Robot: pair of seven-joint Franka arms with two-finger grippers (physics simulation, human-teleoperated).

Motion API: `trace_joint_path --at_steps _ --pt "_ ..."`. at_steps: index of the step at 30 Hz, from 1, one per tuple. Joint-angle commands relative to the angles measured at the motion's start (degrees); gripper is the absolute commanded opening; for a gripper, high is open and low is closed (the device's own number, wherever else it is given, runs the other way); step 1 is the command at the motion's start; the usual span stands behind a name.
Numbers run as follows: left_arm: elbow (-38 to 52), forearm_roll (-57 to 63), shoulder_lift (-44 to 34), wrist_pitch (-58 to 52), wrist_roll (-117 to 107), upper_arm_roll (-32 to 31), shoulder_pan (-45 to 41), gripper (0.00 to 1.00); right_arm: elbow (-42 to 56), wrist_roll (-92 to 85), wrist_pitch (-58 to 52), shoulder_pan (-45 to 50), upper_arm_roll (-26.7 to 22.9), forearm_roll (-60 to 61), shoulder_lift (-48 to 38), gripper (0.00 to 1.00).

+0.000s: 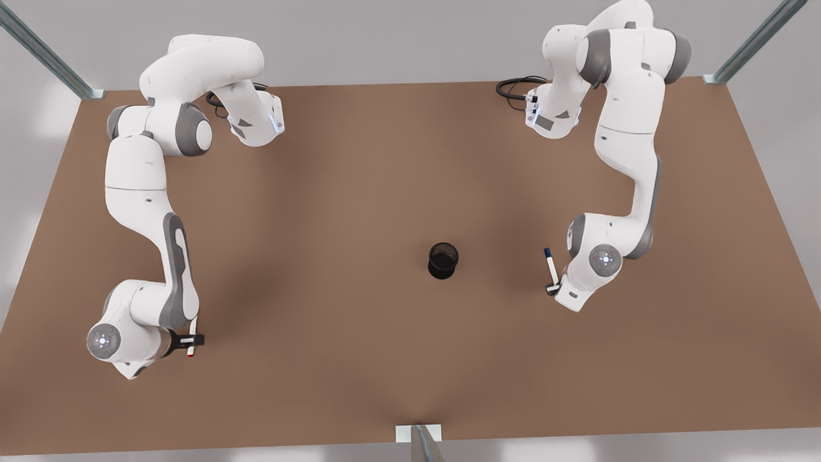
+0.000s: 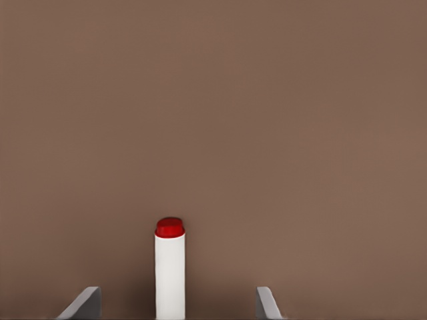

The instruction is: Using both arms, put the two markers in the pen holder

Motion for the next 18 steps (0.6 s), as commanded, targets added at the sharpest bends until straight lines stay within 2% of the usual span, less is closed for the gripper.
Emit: trace_joint_path --at_steps 1,3,5,7,12,14,16,18 --pt "0.1 0.0 0.4 1.1 0.2 0.0 0.4 0.47 -0.1 -5.5 0.2 0.1 0.0 0.1 -0.1 0.79" --pt "0.4 0.0 0.6 1.0 0.2 -0.1 0.6 0.43 -0.9 -5.5 0.8 0.1 0.0 0.0 0.0 0.75" --pt "0.4 -0.1 0.6 1.0 0.2 0.0 0.6 0.34 -1.3 -5.6 1.0 0.1 0.0 0.0 0.0 0.74" --pt "0.4 -0.1 0.7 1.0 0.2 0.0 0.6 0.34 -1.3 -5.7 1.0 0.1 0.0 -0.1 0.0 0.71" --pt "0.4 -0.5 1.5 1.9 0.2 -0.1 0.6 0.34 -1.3 -5.7 1.0 0.1 0.0 -0.1 0.0 0.52" --pt "0.4 -0.5 1.5 1.9 0.2 -0.1 0.6 0.34 -1.3 -5.6 1.0 0.1 0.0 -0.1 -0.1 0.49" --pt "0.4 -0.5 1.4 1.9 0.1 -0.1 0.6 0.28 -1.3 -5.5 1.0 0.1 0.0 -0.1 0.0 0.43" --pt "0.6 -0.5 1.4 1.9 -0.1 -0.1 0.6 0.24 -1.3 -5.4 1.0 0.1 0.0 0.0 0.0 0.42"
